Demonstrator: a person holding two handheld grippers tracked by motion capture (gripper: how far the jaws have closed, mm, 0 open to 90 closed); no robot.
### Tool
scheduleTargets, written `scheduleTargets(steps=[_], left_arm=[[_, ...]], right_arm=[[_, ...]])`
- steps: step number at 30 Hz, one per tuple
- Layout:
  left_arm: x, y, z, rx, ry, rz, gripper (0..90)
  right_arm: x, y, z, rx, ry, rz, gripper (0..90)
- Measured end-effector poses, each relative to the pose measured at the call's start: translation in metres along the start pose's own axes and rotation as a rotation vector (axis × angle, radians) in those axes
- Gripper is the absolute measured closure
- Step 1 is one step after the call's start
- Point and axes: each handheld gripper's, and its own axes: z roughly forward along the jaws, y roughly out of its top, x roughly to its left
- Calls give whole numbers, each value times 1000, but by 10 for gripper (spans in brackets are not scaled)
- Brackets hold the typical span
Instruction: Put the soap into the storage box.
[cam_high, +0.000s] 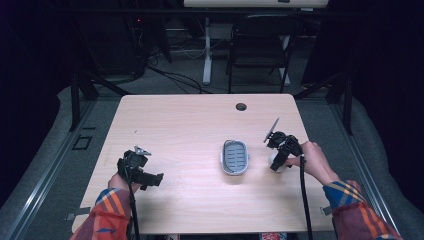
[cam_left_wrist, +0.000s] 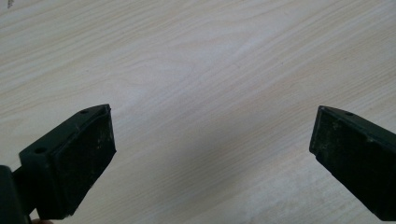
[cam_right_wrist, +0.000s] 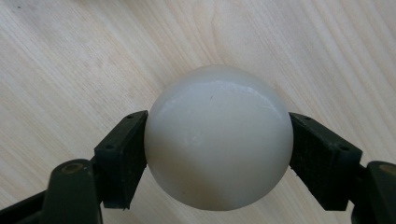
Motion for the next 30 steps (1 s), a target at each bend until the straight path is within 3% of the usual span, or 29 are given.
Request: scheduleTargets(steps=[6, 8, 21, 30], left_arm=[[-1, 0, 0, -3, 10, -3, 2], [-2, 0, 1, -2, 16, 6, 2], [-2, 0, 1, 5, 5, 15, 2], [-2, 0, 1, 5, 6, 16, 2]], right_arm=[[0, 9, -5, -8, 11, -5, 244], [0, 12, -6, 13, -7, -22, 244], [2, 29, -24, 13, -36, -59, 244], [2, 35, -31, 5, -23, -57, 244]])
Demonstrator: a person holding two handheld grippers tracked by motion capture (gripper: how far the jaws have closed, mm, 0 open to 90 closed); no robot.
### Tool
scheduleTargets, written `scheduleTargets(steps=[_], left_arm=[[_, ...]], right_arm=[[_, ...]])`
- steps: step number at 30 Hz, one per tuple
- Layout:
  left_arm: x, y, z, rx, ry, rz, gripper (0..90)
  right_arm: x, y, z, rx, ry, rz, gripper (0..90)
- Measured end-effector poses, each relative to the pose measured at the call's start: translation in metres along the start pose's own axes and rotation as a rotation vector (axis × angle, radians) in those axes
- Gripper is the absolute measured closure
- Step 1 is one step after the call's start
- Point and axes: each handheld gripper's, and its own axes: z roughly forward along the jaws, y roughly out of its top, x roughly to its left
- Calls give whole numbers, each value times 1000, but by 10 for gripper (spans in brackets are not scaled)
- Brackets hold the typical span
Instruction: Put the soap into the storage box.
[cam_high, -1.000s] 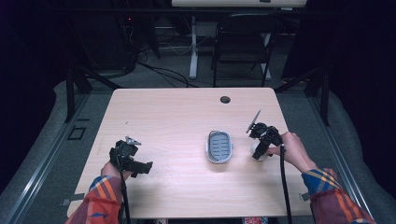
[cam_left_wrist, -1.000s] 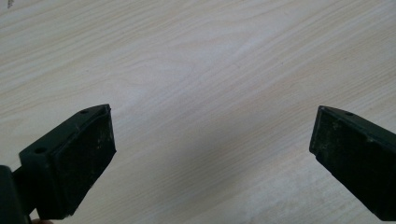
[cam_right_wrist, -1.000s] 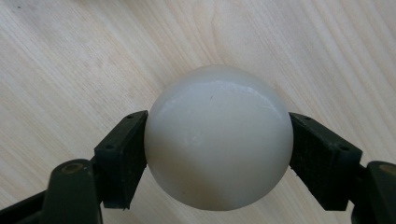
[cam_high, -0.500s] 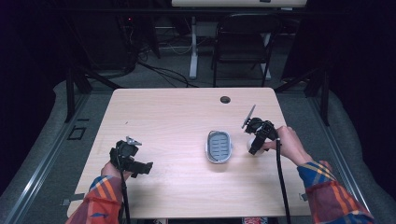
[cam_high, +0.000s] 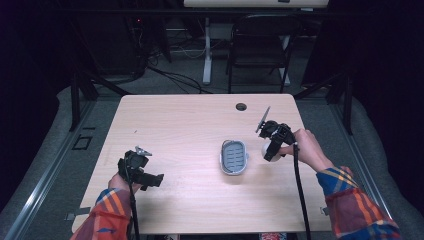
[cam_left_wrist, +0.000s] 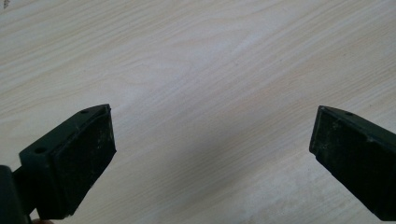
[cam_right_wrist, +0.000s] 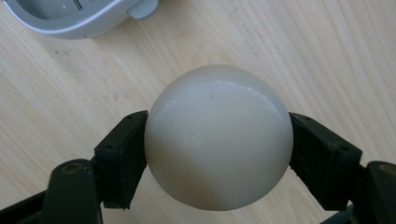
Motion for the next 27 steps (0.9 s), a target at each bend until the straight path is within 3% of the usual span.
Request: scheduleTargets(steps=[16, 19, 27], left_arm=[[0, 0, 0, 3, -1, 0, 2], [0, 0, 1, 10, -4, 6, 3], [0, 0, 0, 8, -5, 5, 3]], right_arm=[[-1, 12, -13, 0, -13, -18, 245], [1, 16, -16, -23, -12, -12, 244], [5, 28, -27, -19, -30, -42, 244]])
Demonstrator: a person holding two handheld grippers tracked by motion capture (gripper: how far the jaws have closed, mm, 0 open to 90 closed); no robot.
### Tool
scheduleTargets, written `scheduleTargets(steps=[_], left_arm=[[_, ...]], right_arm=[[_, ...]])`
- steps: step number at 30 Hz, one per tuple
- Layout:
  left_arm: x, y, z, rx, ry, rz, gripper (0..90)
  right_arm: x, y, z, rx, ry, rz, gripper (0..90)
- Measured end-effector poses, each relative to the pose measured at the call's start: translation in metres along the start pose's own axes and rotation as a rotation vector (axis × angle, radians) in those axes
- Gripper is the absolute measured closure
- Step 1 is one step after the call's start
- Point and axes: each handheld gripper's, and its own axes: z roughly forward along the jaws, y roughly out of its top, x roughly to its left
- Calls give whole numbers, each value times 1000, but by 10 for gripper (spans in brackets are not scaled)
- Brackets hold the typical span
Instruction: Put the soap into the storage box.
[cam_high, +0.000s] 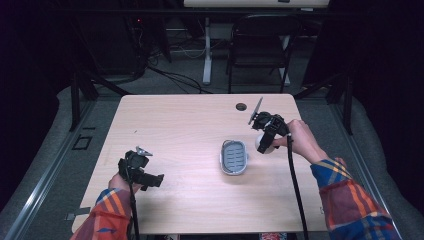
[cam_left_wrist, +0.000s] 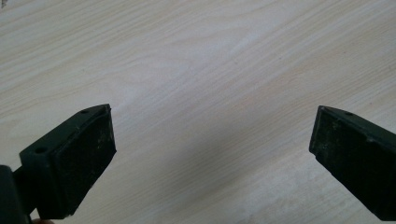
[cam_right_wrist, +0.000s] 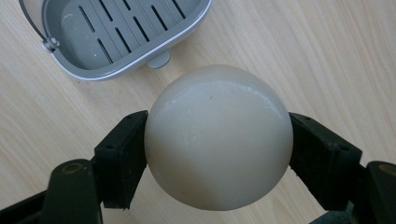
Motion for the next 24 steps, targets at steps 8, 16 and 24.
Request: scheduleTargets(steps=[8, 16, 24], left_arm=[[0, 0, 0, -3, 2, -1, 3], [0, 0, 0, -1, -2, 0, 3], [0, 0, 0, -5, -2, -1, 3]], right_arm=[[5, 11, -5, -12, 7, -14, 244], [13, 24, -6, -16, 10, -46, 244], [23, 39, -4, -19, 22, -77, 244]])
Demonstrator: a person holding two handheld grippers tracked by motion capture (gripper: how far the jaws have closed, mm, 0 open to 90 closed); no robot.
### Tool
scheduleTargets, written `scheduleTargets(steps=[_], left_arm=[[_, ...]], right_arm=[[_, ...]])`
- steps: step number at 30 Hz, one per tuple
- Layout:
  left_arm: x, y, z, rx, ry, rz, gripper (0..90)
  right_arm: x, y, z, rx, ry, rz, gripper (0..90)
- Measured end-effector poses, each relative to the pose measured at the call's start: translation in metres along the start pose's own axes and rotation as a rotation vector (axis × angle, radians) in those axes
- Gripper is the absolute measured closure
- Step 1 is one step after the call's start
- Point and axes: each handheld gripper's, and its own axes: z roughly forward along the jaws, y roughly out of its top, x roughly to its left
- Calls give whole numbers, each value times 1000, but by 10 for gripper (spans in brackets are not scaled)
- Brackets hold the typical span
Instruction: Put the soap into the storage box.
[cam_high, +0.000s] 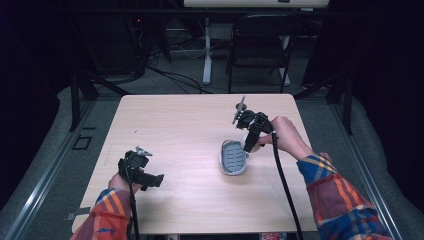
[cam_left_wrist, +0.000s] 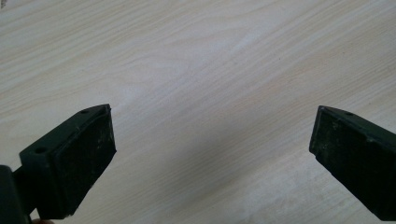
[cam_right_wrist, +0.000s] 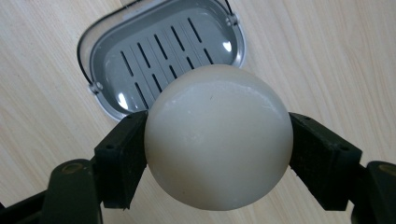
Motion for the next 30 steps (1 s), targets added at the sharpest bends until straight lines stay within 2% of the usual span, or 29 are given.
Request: scheduleTargets(steps=[19, 30], left_arm=[[0, 0, 0, 1, 0, 1, 3], [0, 0, 0, 3, -1, 4, 3]], right_arm=[[14, 28, 24, 19, 38, -51, 244], [16, 36, 40, 23, 67, -51, 244]])
